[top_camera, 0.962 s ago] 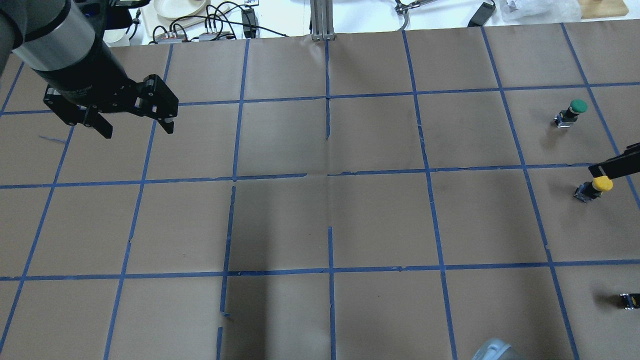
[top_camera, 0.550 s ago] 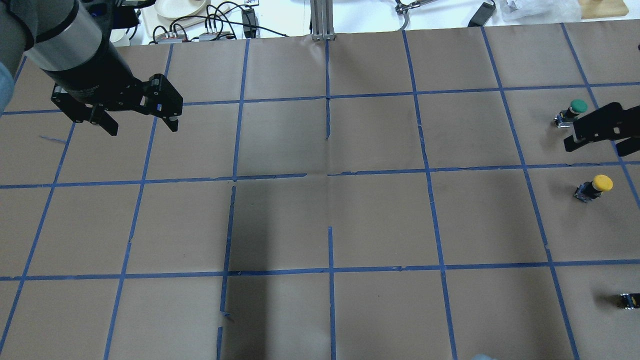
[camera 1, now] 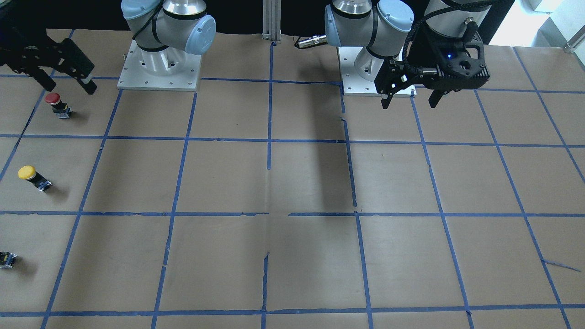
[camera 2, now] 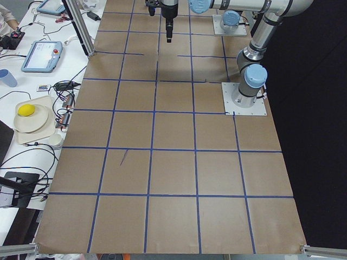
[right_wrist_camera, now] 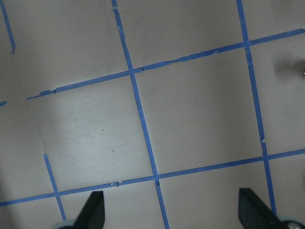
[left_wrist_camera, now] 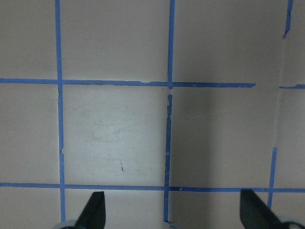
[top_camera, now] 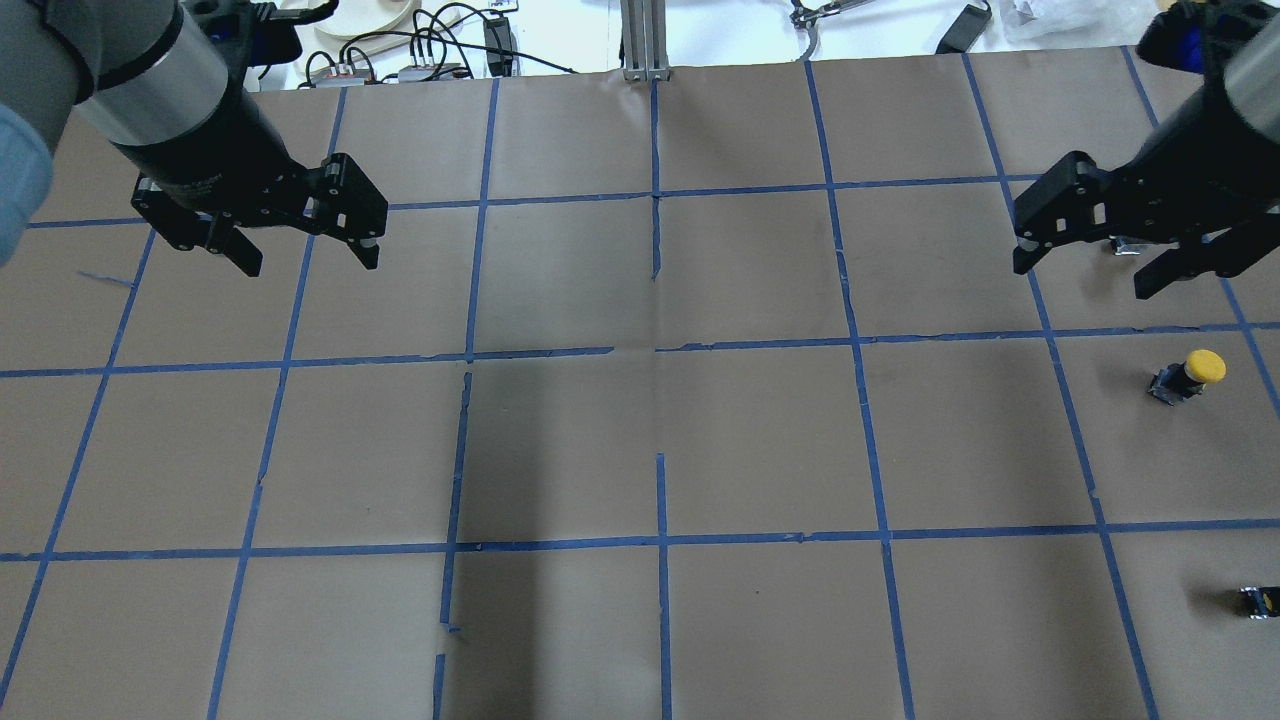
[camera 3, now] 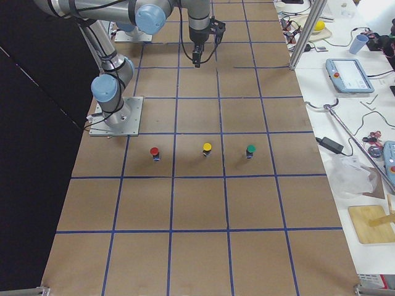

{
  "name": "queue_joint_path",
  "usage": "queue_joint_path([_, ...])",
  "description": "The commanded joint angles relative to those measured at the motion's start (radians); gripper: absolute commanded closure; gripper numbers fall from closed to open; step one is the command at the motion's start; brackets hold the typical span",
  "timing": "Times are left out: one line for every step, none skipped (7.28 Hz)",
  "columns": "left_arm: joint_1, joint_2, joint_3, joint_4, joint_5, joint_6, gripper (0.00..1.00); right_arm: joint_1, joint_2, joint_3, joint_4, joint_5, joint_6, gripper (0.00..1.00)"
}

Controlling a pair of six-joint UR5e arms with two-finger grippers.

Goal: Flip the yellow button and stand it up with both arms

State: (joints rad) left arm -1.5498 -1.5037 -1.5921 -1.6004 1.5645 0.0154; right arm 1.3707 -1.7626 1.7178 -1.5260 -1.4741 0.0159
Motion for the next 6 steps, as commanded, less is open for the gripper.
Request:
queue_joint_path([-0.007,0.0,0.0,-0.003,-0.006,0.028,0.0,0.184,0.0,-0.004,0.004,-0.043,0.184,0.0])
queue_joint_path([-0.009,0.003,0.001,-0.003,-0.004,0.028,0.0,0.255,-0.008,-0.004,0.004,-0.052,0.214,0.0])
queue_joint_path([-0.007,0.005,0.0,-0.003,-0.004,0.025,0.0,0.269,-0.029,-0.003,0.006,-0.052,0.214,0.0])
queue_joint_path([-0.006,0.008,0.0,0.0,-0.004,0.023,0.0,0.266,-0.031,0.008,-0.002,-0.054,0.211,0.0])
queue_joint_path([-0.006,0.016,0.0,0.004,-0.001,0.024,0.0,0.237,-0.006,0.008,-0.008,-0.058,0.196,0.0])
queue_joint_path([-0.004,0.026,0.001,0.004,-0.001,0.026,0.0,0.184,0.017,-0.007,-0.005,-0.055,0.193,0.0])
